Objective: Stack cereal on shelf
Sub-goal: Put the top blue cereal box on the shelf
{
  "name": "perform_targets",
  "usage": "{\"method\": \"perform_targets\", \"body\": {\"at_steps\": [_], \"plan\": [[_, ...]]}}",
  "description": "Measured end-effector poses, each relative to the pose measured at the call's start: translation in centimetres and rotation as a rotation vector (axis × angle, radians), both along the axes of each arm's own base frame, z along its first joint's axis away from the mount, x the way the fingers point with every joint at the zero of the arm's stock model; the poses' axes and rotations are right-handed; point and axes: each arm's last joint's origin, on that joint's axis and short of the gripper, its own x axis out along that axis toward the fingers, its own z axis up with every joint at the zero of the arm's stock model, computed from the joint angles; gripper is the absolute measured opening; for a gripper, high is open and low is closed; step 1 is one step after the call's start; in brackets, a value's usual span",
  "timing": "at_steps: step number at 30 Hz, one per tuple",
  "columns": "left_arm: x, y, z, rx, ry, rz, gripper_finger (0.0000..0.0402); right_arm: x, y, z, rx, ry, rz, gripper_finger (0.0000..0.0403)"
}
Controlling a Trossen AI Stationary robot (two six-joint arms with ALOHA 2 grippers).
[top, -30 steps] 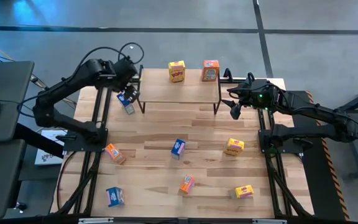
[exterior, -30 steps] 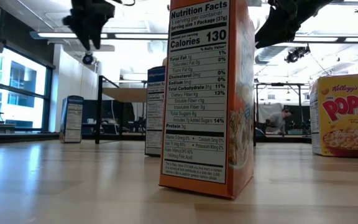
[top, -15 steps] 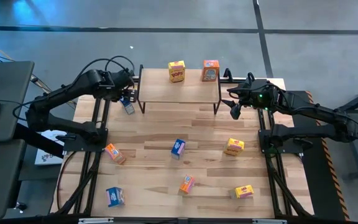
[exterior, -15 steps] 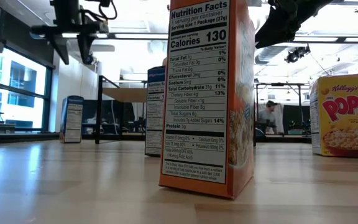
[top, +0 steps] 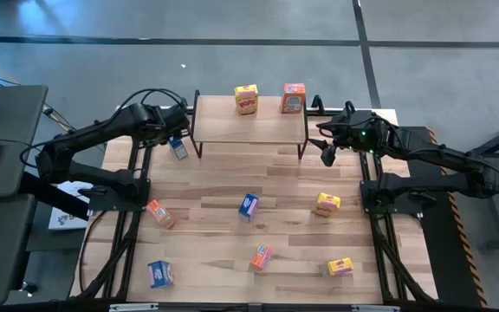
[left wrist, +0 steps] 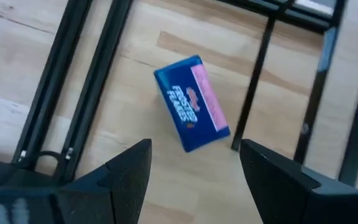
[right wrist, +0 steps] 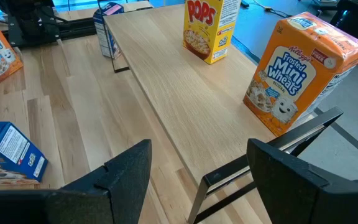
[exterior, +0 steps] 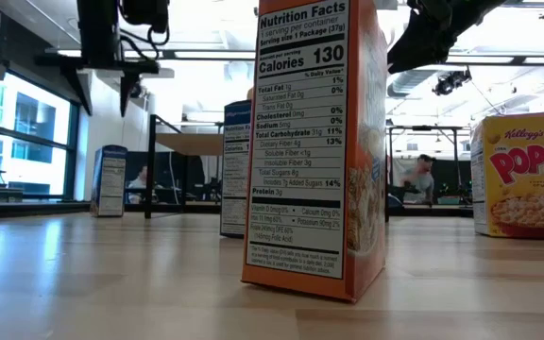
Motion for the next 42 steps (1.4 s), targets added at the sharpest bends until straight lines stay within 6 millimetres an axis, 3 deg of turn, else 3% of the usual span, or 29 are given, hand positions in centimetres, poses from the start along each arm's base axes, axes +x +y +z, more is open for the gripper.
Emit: {"method": "perform_targets", "body": {"at_steps": [13, 21, 32, 42], "plan": [[0.3, 1.1, -3.1, 0.043, -0.043, 0.041, 0.0237, 0.0, 0.0, 0.0, 0.000, 0.000, 0.000, 0.0257], [0.3, 1.5, -3.8, 0.070, -0.055, 0.058, 0.0239, 0.0, 0.0, 0.0, 0.000, 0.000, 0.000, 0.0257], [0.1, 1.4, -5.6, 0.082, -0.033, 0.087, 0.0300, 0.0, 0.0, 0.0, 0.000, 0.000, 0.000, 0.0257], [0.0, 1.7, -5.8, 0.075, -0.024, 0.101, 0.0306, 0.0, 0.0, 0.0, 0.000, 0.000, 0.000, 0.0257]]}}
